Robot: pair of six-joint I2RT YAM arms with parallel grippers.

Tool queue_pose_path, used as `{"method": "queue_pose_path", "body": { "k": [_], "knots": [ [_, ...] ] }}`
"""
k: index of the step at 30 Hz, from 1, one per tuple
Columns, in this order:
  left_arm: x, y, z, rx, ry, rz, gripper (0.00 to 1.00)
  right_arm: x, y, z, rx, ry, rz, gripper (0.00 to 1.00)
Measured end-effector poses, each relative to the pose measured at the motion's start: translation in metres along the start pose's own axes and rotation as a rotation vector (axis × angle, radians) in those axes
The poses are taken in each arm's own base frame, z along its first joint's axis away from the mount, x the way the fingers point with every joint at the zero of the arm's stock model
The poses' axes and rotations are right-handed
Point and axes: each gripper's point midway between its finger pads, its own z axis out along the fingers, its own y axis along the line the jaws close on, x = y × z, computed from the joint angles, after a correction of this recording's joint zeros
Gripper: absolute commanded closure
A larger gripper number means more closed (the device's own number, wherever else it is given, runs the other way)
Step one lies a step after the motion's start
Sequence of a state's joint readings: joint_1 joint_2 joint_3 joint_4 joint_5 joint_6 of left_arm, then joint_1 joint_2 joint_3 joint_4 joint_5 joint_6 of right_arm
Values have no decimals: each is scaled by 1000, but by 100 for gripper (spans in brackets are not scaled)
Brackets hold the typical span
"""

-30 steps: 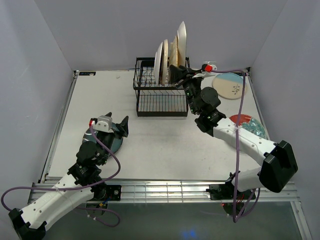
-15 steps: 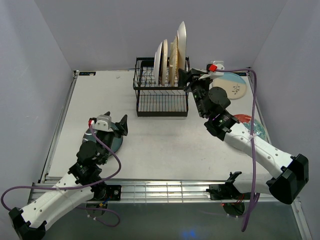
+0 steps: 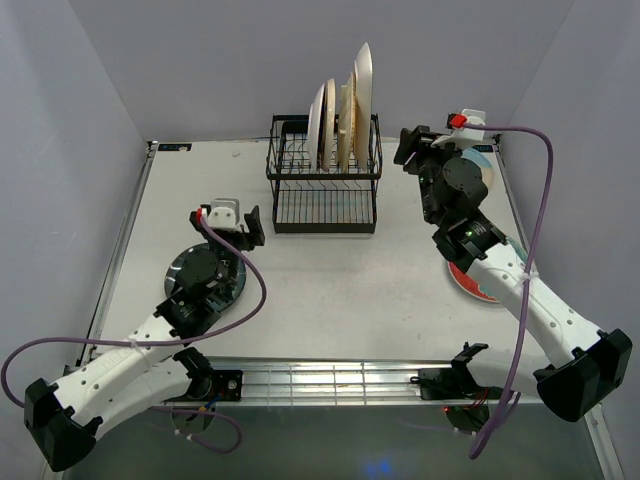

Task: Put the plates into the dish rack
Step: Insert the plate into the dish rack, then move the plate to the center of the board.

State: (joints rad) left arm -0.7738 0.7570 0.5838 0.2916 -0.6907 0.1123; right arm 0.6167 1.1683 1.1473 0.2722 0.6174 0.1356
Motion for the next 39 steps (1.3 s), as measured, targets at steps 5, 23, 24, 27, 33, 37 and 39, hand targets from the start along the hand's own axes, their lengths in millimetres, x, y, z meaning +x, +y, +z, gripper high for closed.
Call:
{"method": "queue_pose_path", "body": {
  "k": [5, 23, 24, 27, 33, 37, 39],
  "knots": [
    [-27, -2, 5, 3, -43, -41, 18, 3, -46, 10, 89, 15, -6, 40],
    [-12, 14, -45, 120, -227, -90, 9, 152, -151, 46, 317, 465, -144, 36],
    [-12, 14, -44, 119, -226, -88, 9, 159, -155, 47, 323, 484, -149, 35],
    [-9, 12, -43, 122, -218, -81, 9, 180, -163, 49, 329, 540, -162, 33],
    [-13, 13, -45, 130, -232, -84, 6, 217, -166, 57, 290, 630, -217, 23],
    [-18, 14, -48, 136, -249, -91, 6, 231, -168, 70, 264, 670, -284, 22],
    [-19, 13, -48, 140, -255, -93, 6, 234, -169, 82, 254, 676, -317, 21]
  ]
}}
